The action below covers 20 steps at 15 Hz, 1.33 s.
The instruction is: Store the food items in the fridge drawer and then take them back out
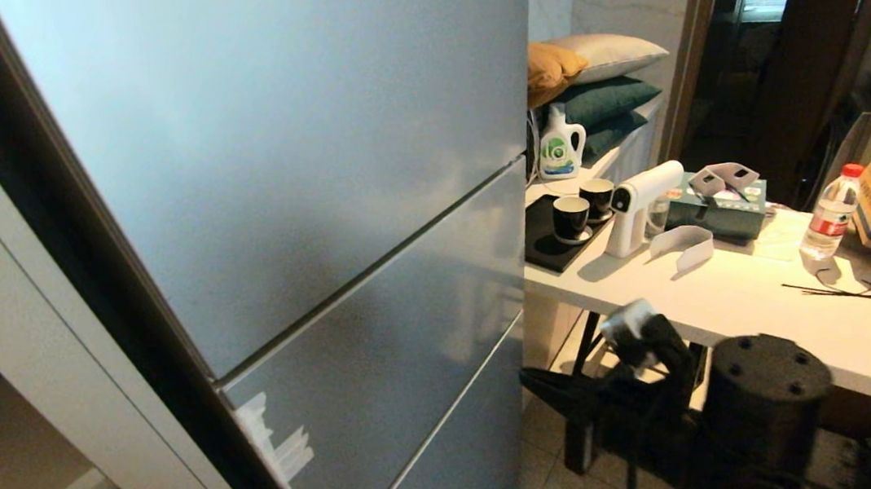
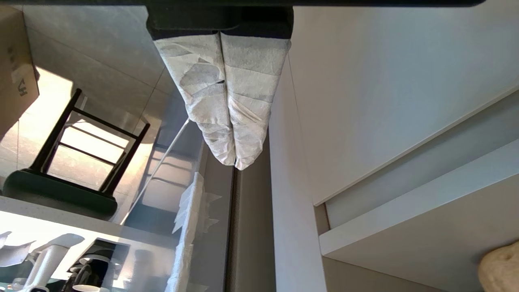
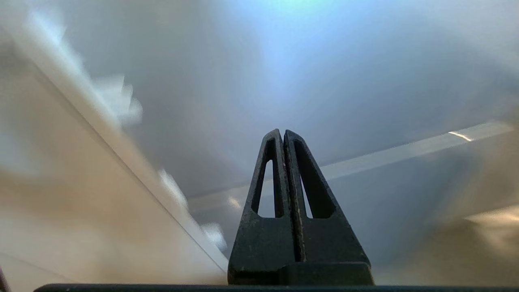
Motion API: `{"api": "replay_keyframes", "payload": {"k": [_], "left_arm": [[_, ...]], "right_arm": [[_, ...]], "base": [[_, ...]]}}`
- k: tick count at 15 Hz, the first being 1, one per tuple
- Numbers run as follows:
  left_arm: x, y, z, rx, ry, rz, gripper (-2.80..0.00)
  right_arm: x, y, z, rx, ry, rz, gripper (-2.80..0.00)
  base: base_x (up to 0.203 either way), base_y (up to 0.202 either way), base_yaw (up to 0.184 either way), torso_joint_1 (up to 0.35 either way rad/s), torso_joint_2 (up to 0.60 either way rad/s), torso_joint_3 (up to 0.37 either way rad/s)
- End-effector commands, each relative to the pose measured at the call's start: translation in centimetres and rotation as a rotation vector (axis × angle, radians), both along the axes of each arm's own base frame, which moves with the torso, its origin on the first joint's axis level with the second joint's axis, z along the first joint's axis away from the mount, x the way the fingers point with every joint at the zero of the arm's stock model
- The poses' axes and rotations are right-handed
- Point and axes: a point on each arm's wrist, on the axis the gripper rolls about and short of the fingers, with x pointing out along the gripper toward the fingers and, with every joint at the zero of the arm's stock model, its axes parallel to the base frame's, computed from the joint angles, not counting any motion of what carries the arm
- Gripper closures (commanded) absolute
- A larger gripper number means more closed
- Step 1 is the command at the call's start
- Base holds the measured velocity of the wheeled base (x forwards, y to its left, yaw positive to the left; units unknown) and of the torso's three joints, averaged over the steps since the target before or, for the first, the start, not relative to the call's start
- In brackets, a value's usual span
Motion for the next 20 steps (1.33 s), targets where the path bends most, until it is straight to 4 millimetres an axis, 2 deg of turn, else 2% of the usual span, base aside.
{"api": "replay_keyframes", "payload": {"k": [1, 4, 6, 8, 10, 11, 13, 15, 17, 20], "left_arm": [[0.1, 0.0, -0.2, 0.0, 0.009, -0.001, 0.0], [0.1, 0.0, -0.2, 0.0, 0.009, 0.0, 0.0], [0.1, 0.0, -0.3, 0.0, 0.01, 0.0, 0.0], [0.1, 0.0, -0.3, 0.001, 0.01, -0.001, 0.0], [0.1, 0.0, -0.3, 0.001, 0.011, 0.0, 0.0], [0.1, 0.0, -0.3, 0.0, 0.009, 0.0, 0.0], [0.1, 0.0, -0.3, 0.0, 0.01, -0.001, 0.0], [0.1, 0.0, -0.3, 0.001, 0.009, 0.0, 0.0], [0.1, 0.0, -0.3, 0.0, 0.01, 0.0, 0.0], [0.1, 0.0, -0.3, 0.0, 0.01, 0.0, 0.0]], "right_arm": [[-5.4, -4.3, 3.8, 0.029, -0.12, -0.148, 0.0], [-9.2, -9.1, 6.7, 0.128, -0.22, -0.411, 0.0], [-10.6, -12.8, 7.6, 0.163, -0.251, -0.611, 0.0], [-12.7, -16.2, 7.6, 0.161, -0.272, -0.807, 0.0], [-15.4, -18.8, 6.3, 0.09, -0.264, -0.953, 0.0], [-16.6, -19.4, 5.0, 0.023, -0.225, -0.96, 0.0], [-19.0, -19.6, 1.2, -0.134, -0.053, -0.882, 0.0], [-20.3, -19.3, -1.9, -0.229, 0.138, -0.786, 0.0], [-20.5, -19.1, -2.2, -0.257, 0.139, -0.734, 0.0], [-22.0, -19.1, -2.4, -0.227, -0.077, -0.669, 0.0]], "base": [[0.0, 0.0, 0.0, 0.0, 0.0, 0.0], [0.0, 0.0, 0.0, 0.0, 0.0, 0.0], [0.0, 0.0, 0.0, 0.0, 0.0, 0.0], [0.0, 0.0, 0.0, 0.0, 0.0, 0.0], [0.0, 0.0, 0.0, 0.0, 0.0, 0.0], [0.0, 0.0, 0.0, 0.0, 0.0, 0.0], [0.0, 0.0, 0.0, 0.0, 0.0, 0.0], [0.0, 0.0, 0.0, 0.0, 0.0, 0.0], [0.0, 0.0, 0.0, 0.0, 0.0, 0.0], [0.0, 0.0, 0.0, 0.0, 0.0, 0.0]]}}
